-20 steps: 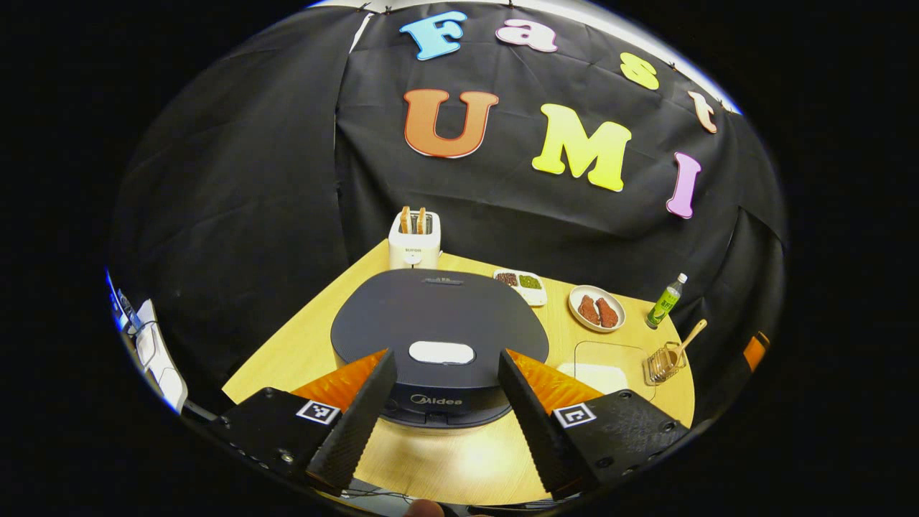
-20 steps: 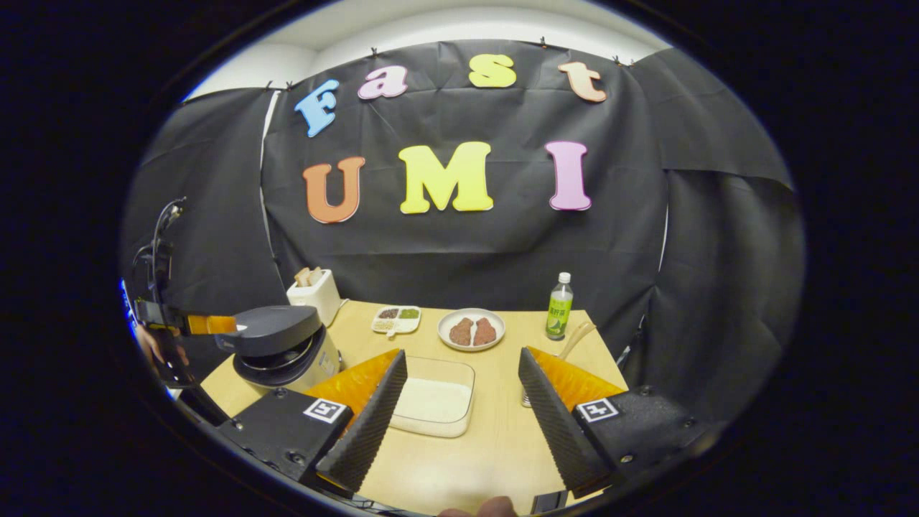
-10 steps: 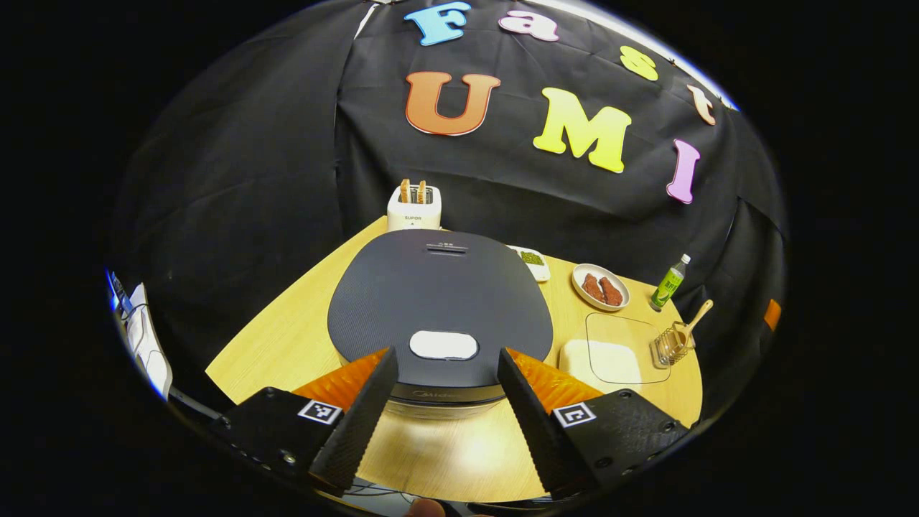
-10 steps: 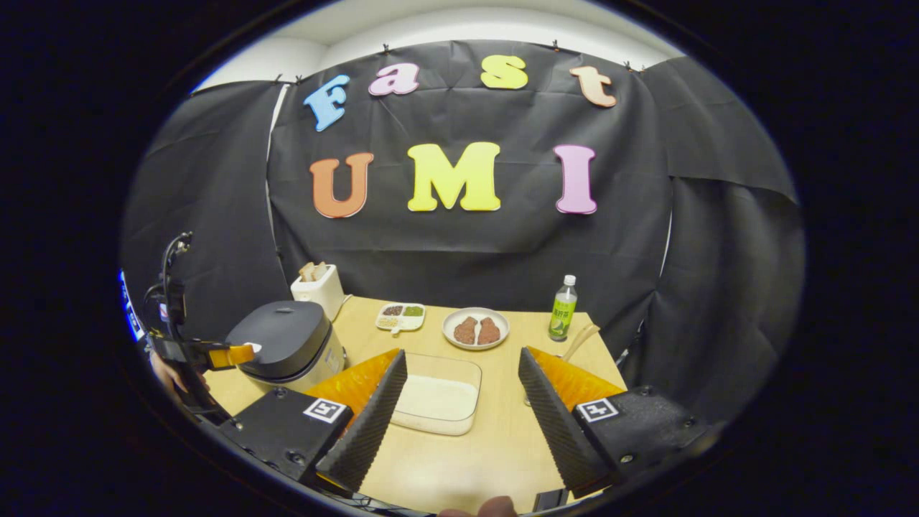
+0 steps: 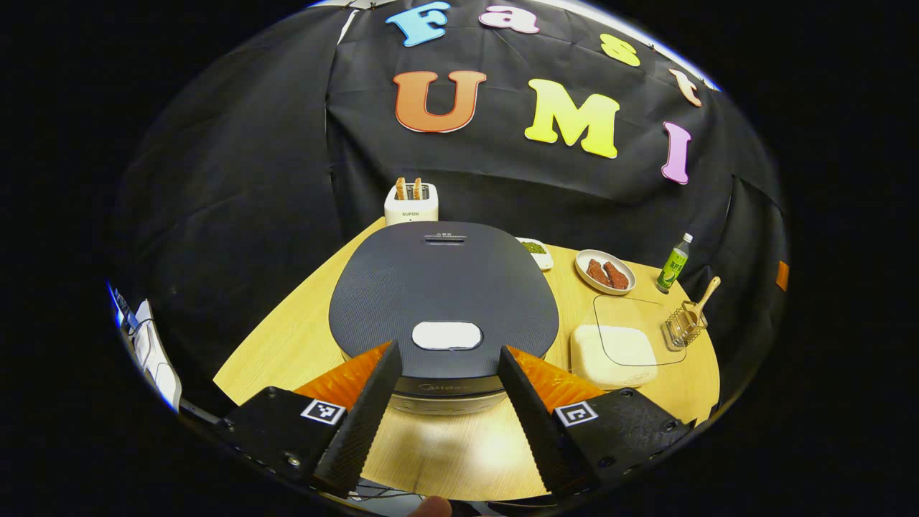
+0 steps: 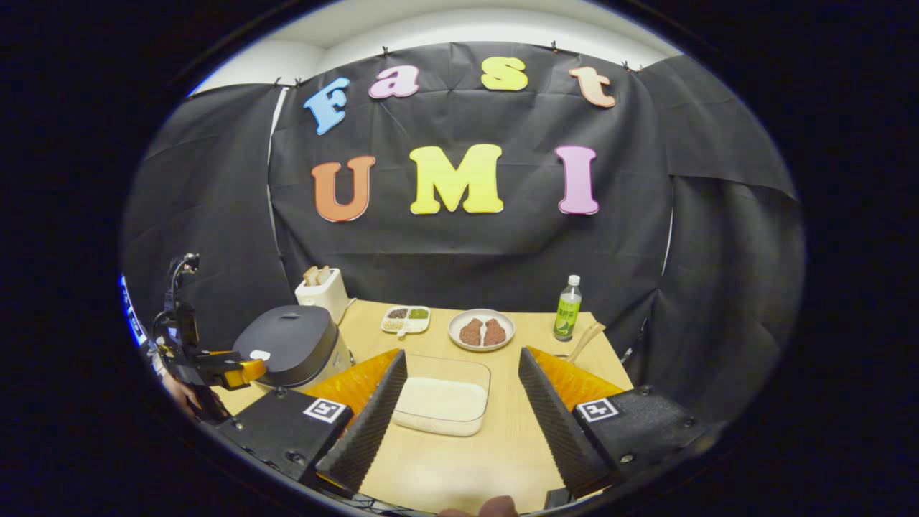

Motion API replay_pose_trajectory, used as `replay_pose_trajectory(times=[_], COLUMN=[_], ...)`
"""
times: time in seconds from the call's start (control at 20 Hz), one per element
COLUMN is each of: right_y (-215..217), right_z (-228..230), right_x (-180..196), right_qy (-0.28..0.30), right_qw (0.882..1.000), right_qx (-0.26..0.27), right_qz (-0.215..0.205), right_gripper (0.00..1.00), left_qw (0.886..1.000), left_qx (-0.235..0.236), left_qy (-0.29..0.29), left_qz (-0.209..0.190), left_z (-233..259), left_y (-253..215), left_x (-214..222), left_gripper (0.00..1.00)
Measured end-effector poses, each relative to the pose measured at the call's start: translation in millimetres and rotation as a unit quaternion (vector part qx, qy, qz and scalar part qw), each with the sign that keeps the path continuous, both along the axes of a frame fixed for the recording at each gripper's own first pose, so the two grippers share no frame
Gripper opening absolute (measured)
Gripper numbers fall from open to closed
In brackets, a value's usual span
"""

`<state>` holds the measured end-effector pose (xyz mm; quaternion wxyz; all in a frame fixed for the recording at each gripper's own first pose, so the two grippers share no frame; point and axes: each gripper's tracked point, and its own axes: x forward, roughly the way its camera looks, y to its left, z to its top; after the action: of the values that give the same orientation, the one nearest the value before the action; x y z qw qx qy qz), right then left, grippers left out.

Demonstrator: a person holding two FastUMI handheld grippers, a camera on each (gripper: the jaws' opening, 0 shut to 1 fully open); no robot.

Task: Close the left gripper, press the button to open the rice cooker; take a wooden spoon from the chopstick holder with the right hand, scoop a spoonful of rice and pour it into the rice cooker, then put the wooden spoon back into the chopstick holder.

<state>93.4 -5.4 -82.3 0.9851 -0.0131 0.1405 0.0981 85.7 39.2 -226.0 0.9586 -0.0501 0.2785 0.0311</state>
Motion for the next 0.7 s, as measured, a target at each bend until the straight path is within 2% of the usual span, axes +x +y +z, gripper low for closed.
replay_pose_trajectory(times=[0.15, 0.2, 0.25, 0.3, 0.7], right_y=[-5, -7, -9, -9, -4], right_z=[11, 14, 19, 22, 49], right_x=[0, 1, 3, 5, 20], right_qy=[-0.015, -0.019, -0.024, -0.029, -0.075], right_qw=[1.000, 1.000, 1.000, 0.999, 0.997], right_qx=[0.003, 0.005, 0.009, 0.013, 0.035], right_qz=[-0.009, -0.012, -0.016, -0.018, 0.002], right_gripper=[0.99, 1.00, 1.00, 1.00, 1.00], left_qw=[1.000, 1.000, 1.000, 1.000, 0.987], left_qx=[-0.010, -0.013, -0.013, -0.012, 0.013], left_qy=[-0.008, -0.009, -0.016, -0.025, -0.159], left_qz=[0.004, 0.009, 0.012, 0.009, -0.015], left_z=[8, 11, 17, 26, 148], left_y=[-1, -1, -1, -4, -48], left_x=[4, 2, 3, 3, 0], left_gripper=[0.90, 0.99, 0.89, 0.91, 0.91])
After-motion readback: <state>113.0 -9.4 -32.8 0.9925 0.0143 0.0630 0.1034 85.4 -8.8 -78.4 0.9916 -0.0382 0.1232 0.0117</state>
